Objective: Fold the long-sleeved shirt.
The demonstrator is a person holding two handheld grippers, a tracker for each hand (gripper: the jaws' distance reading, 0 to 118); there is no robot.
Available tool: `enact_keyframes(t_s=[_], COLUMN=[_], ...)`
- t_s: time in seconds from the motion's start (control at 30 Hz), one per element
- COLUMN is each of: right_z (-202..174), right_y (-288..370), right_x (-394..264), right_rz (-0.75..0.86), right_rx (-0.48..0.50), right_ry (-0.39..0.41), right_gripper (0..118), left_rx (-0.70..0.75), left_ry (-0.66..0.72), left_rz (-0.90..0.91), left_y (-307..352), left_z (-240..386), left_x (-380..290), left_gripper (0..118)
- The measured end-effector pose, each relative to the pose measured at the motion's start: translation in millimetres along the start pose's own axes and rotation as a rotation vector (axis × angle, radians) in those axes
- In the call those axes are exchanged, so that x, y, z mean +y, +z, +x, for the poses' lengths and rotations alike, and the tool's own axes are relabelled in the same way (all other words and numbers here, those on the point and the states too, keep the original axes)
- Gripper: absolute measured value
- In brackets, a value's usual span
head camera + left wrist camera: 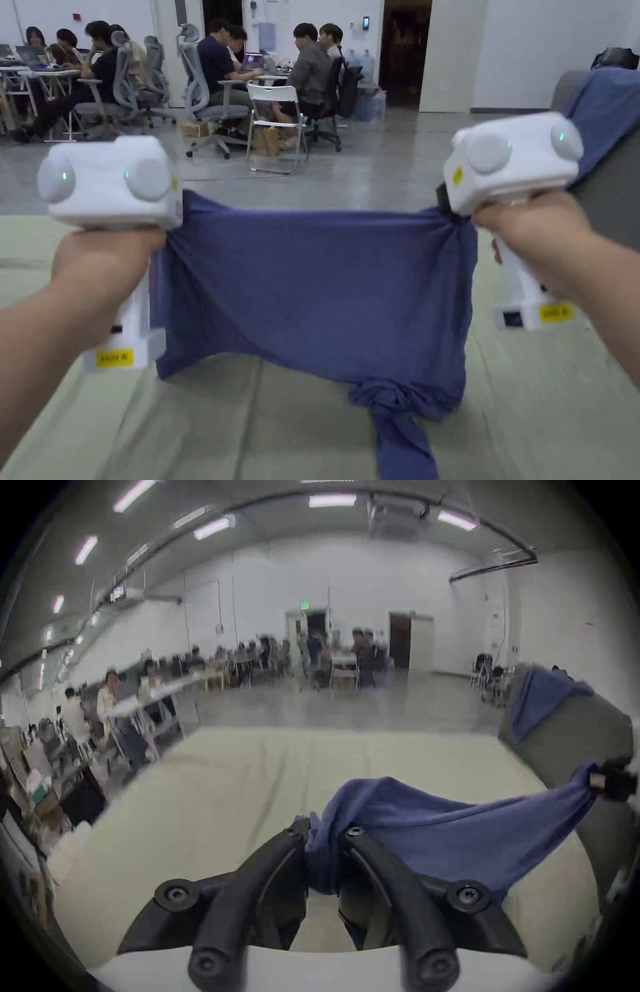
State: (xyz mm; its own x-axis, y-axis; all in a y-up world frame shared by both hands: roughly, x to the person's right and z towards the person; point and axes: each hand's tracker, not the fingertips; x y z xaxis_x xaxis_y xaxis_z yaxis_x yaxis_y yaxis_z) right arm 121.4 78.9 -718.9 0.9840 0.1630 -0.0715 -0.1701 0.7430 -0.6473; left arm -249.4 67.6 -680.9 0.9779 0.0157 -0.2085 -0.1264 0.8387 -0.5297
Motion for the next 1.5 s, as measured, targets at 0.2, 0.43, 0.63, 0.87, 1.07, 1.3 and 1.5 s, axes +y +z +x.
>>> enact_keyframes(t_s=[0.2, 0.43, 0.63, 0.87, 1.07, 1.3, 1.5], right_z=[-9, -4, -5, -15, -23, -27, -25], right_y=[-11, 105, 196, 249, 256, 224, 211], right_x=[-166, -268, -351, -421, -449, -473, -484], right_rz=[-0.145, -0.173, -0.215, -0.323, -0.433, -0.569, -0.603], right_rx=[0.088, 0.142, 0.155, 0.161, 0.2, 0.206, 0.215], right_ry=[-0.033, -0.033, 0.006, 0.126, 0.184, 0.183, 0.151], right_gripper=[4, 4, 4, 4, 4, 4, 4], left_rx=[-0.038, -0.094, -0.109, -0.129, -0.148, -0.121, -0.108], left_ry=[-0.083, -0.103, -0.13, -0.107, -0.064, -0.07, -0.11], left_rz=[-0.157, -0.312, -0.323, -0.389, -0.457, -0.542, -0.616], left_y=[11, 117, 225, 298, 327, 308, 288], left_z=[-28, -61, -73, -94, -107, -109, -105], left_x=[-150, -255, -306, -364, -400, -426, -446], left_gripper=[11, 11, 11, 11, 11, 11, 11])
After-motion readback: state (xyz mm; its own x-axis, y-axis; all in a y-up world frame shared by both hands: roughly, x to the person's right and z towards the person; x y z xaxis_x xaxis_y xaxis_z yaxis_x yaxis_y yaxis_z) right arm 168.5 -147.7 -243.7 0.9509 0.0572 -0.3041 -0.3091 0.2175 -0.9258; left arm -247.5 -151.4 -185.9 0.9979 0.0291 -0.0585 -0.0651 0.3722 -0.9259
